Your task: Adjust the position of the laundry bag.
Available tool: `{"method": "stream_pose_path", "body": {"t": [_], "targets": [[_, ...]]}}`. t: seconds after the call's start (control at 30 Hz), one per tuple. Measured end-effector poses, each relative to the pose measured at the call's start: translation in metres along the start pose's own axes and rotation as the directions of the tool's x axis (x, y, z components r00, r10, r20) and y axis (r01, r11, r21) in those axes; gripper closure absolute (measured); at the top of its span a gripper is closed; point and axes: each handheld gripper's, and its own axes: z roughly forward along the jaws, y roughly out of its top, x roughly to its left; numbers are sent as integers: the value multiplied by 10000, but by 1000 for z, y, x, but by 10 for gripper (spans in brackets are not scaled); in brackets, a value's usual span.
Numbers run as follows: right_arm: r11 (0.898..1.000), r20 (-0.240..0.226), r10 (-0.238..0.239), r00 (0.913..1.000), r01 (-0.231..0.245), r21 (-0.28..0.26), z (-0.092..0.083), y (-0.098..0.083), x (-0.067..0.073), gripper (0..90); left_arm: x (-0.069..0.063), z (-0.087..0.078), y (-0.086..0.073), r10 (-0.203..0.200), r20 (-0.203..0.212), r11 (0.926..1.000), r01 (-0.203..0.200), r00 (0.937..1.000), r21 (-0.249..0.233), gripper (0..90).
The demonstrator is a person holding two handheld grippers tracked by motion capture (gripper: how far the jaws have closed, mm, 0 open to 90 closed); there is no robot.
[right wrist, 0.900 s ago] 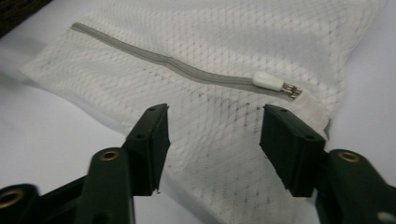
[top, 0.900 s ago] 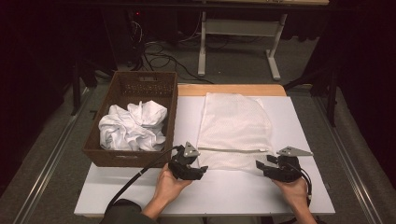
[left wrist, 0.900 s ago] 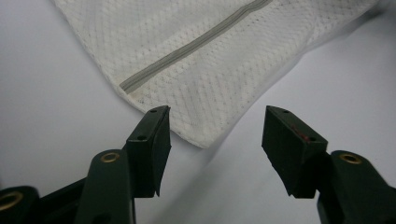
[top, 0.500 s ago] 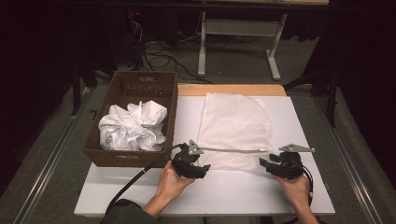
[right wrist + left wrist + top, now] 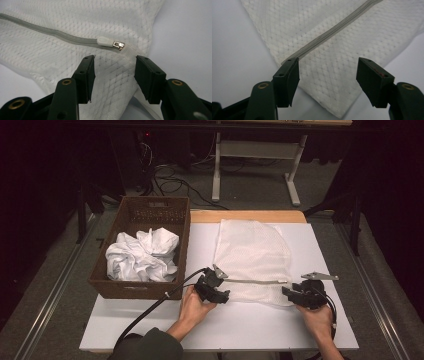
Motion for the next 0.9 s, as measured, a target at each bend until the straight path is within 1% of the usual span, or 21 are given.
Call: {"method": "stream_pose_path", "body": {"t": [0.07,0.17,0.2,0.23,0.3,0.37,0.4,0.43,0.47,0.5,0.53,0.57,0.67,0.73,0.77,0.8,0.83,0.9], "targets": [[10000,42,3,10000,-3,58,1,1,-1,522,2,7,2,-17,-124,9999,18,9999,103,356],[9999,136,-53,9999,52,111,4,1,-2,538,4,10,2,-42,-175,9999,45,9998,159,371],[9998,159,-51,9999,48,177,5,2,-2,551,5,11,2,-55,-206,9997,59,9998,217,382],[9995,163,-121,9998,117,300,8,2,-3,588,6,15,1,-30,-231,9993,38,9997,361,417],[9991,178,-194,9997,187,388,9,3,-4,632,6,15,1,-52,-111,9995,56,9999,327,456],[9988,176,-271,9995,264,424,9,4,-6,681,6,15,2,-58,-44,9995,59,10000,316,524],[9988,176,-271,9995,264,424,9,4,-6,681,6,15,2,-53,116,9995,49,9999,305,524],[9986,191,-297,9994,288,454,9,4,-6,706,6,16,2,-35,234,9996,28,9997,289,582],[9977,167,-414,9990,404,550,11,4,-7,762,6,16,2,12,295,9996,-20,9996,287,647],[9972,198,-525,9984,513,548,12,4,-6,787,6,16,2,12,295,9996,-20,9996,287,685],[9972,198,-525,9984,513,548,12,4,-6,787,6,16,3,29,342,9996,-39,9994,292,685],[9950,253,-737,9970,718,695,13,5,-5,835,6,16,3,27,371,9996,-38,9993,278,778],[9928,280,-975,9948,953,730,13,5,-3,882,7,15,2,199,222,9993,-206,9996,300,885],[9919,257,-1084,9938,1064,690,13,6,-2,900,7,13,1,373,153,9987,-378,9992,340,894],[9919,257,-1084,9938,1064,690,13,6,-2,900,7,13,1,373,153,9987,-378,9992,340,895],[9912,239,-1154,9930,1135,682,12,6,-2,900,6,10,-1,573,85,9974,-576,9983,442,895],[9912,239,-1154,9930,1135,682,12,6,-2,900,6,10,-1,573,85,9974,-576,9983,442,896],[9908,215,-1178,9928,1161,697,12,5,0,900,6,7,-3,765,10,9959,-765,9971,479,898]]}}
